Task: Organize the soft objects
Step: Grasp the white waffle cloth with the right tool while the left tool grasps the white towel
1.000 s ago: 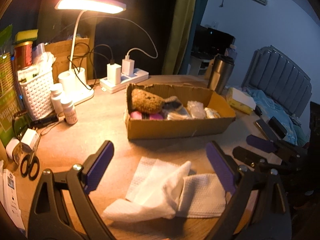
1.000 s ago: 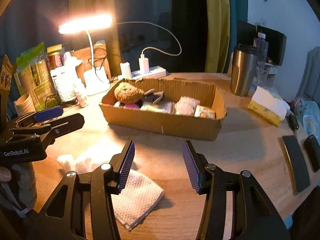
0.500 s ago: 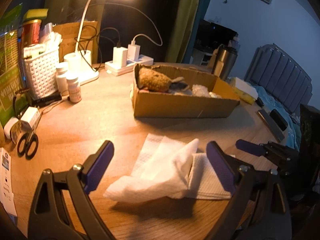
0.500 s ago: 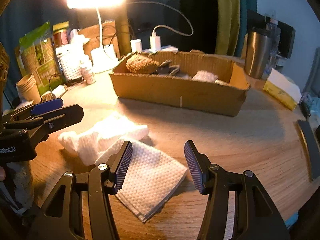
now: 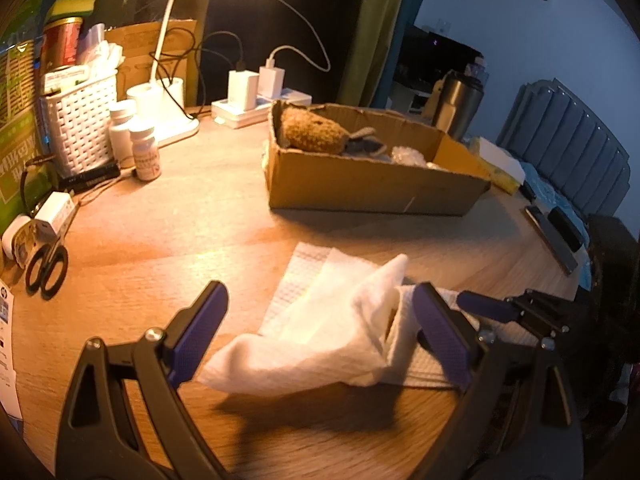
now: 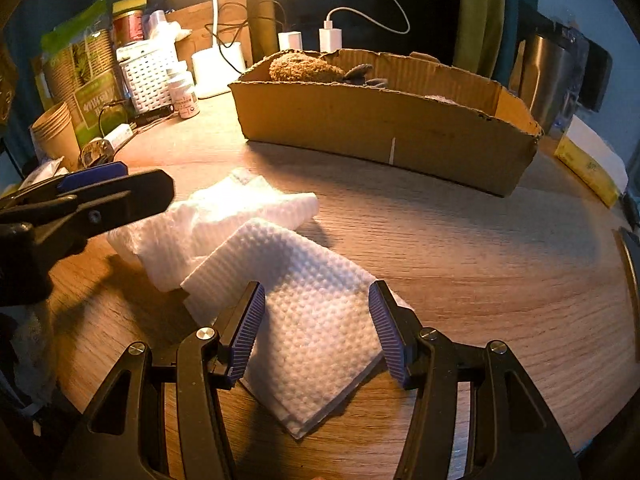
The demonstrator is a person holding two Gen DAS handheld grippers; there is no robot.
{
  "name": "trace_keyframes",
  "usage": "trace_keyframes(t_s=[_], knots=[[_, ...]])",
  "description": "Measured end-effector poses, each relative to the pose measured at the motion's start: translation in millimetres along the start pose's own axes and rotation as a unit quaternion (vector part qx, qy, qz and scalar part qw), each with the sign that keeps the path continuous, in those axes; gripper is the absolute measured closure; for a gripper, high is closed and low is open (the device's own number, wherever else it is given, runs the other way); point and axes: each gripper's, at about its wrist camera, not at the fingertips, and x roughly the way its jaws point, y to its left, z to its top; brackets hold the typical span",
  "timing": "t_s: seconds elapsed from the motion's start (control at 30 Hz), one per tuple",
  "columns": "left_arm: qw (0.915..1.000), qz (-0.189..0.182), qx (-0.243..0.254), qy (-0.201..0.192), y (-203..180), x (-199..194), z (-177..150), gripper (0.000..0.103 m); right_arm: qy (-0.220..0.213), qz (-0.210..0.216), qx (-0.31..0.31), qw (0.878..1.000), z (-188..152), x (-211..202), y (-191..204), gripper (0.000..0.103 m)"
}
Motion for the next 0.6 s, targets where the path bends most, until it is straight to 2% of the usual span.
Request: trace_keyframes(t_s=[0.1, 0.17, 0.33, 0.43, 0.6], knots=[[0.9999, 0.001, 0.007, 0.008, -5, 6, 0, 0.008, -0.002, -0.012, -0.007, 1.0, -1, 0, -2, 0.047], [0.9997, 0.004, 0.013, 0.018, -9, 12, -1, 0.008, -0.005, -0.015, -0.004, 1.0, -1, 0, -6, 0.054], [0.9987, 0.015, 0.03, 0.038, -22, 25, -2, 0.008, -0.01, -0.012, 0.001, 1.0, -3, -3, -20, 0.08], [0.9978, 0.024, 0.038, 0.049, -27, 34, -4, 0.009, -0.013, -0.011, 0.007, 1.0, -4, -5, -28, 0.089], [0.9961, 0.038, 0.051, 0.061, -33, 42, -6, 0.01, -0.016, -0.015, 0.016, 1.0, -7, -8, -46, 0.093]])
